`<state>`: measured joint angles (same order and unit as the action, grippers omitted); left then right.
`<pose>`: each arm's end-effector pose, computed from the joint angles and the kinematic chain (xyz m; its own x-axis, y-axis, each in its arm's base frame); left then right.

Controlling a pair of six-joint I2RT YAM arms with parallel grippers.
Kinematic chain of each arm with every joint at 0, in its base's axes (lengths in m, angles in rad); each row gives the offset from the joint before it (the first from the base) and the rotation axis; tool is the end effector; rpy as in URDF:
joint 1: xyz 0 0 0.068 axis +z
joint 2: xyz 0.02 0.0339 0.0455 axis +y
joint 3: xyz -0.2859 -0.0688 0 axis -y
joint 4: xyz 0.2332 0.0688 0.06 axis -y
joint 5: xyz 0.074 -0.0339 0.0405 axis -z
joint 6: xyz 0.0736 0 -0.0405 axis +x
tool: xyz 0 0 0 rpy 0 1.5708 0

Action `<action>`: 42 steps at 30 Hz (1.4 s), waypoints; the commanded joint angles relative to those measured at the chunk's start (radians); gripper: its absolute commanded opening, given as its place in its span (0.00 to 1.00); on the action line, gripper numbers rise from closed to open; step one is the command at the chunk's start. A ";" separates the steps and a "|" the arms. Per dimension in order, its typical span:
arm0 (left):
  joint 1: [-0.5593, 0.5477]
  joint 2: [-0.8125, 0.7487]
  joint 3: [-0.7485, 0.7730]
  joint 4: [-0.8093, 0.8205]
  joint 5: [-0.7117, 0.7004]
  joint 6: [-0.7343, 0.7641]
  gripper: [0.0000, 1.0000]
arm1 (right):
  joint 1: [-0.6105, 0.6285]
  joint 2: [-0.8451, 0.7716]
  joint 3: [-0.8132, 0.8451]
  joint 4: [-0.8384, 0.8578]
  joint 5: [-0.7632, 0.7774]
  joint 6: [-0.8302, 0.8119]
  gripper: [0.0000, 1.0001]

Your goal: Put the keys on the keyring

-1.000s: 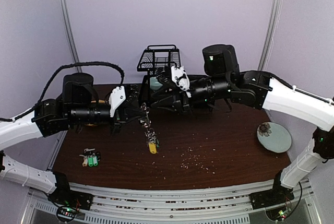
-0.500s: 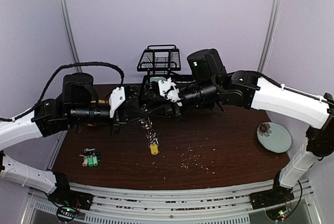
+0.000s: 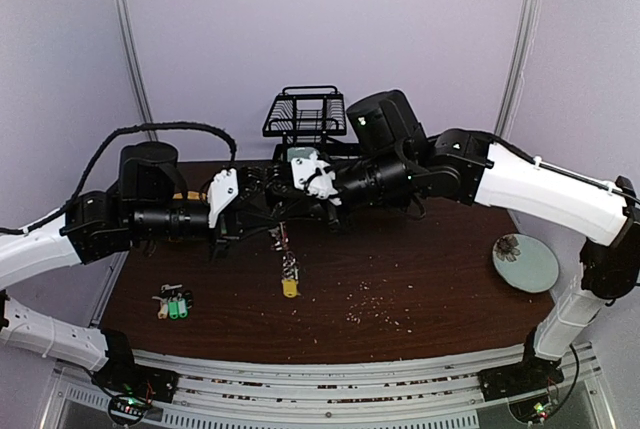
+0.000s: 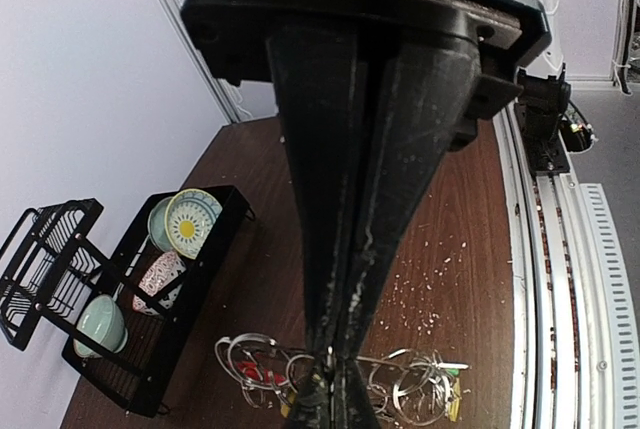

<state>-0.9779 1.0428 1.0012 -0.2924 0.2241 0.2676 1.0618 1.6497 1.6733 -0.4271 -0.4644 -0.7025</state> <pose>0.1257 -0.2158 0.3629 0.0682 0.3602 -0.9304 0.9414 0.2856 0.1795 0.1675 0.3678 0.4091 0.4881 -0.3108 -0.8156 -0.8727 -0.1635 -0.4600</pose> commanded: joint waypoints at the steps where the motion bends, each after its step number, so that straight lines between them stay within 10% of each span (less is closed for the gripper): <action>1: -0.002 -0.035 -0.028 0.143 0.018 -0.016 0.07 | 0.002 -0.019 -0.001 0.048 0.027 0.103 0.00; 3: -0.002 -0.054 -0.075 0.205 -0.013 -0.029 0.36 | -0.001 -0.047 -0.045 0.143 0.000 0.197 0.00; 5: -0.002 -0.075 -0.132 0.258 -0.021 -0.035 0.43 | -0.002 -0.083 -0.107 0.272 -0.039 0.302 0.00; 12: -0.001 -0.064 -0.193 0.364 -0.037 -0.079 0.21 | 0.010 -0.188 -0.329 0.667 -0.109 0.575 0.00; 21: -0.002 -0.068 -0.230 0.454 -0.005 -0.087 0.23 | 0.030 -0.215 -0.474 0.968 -0.022 0.764 0.00; 42: -0.002 -0.005 -0.259 0.623 0.068 -0.137 0.00 | 0.071 -0.149 -0.563 1.265 0.241 0.912 0.00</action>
<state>-0.9787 1.0016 0.7422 0.2665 0.2672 0.1478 1.1248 1.4815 1.1164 0.6773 -0.2981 0.1623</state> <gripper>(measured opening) 0.019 0.009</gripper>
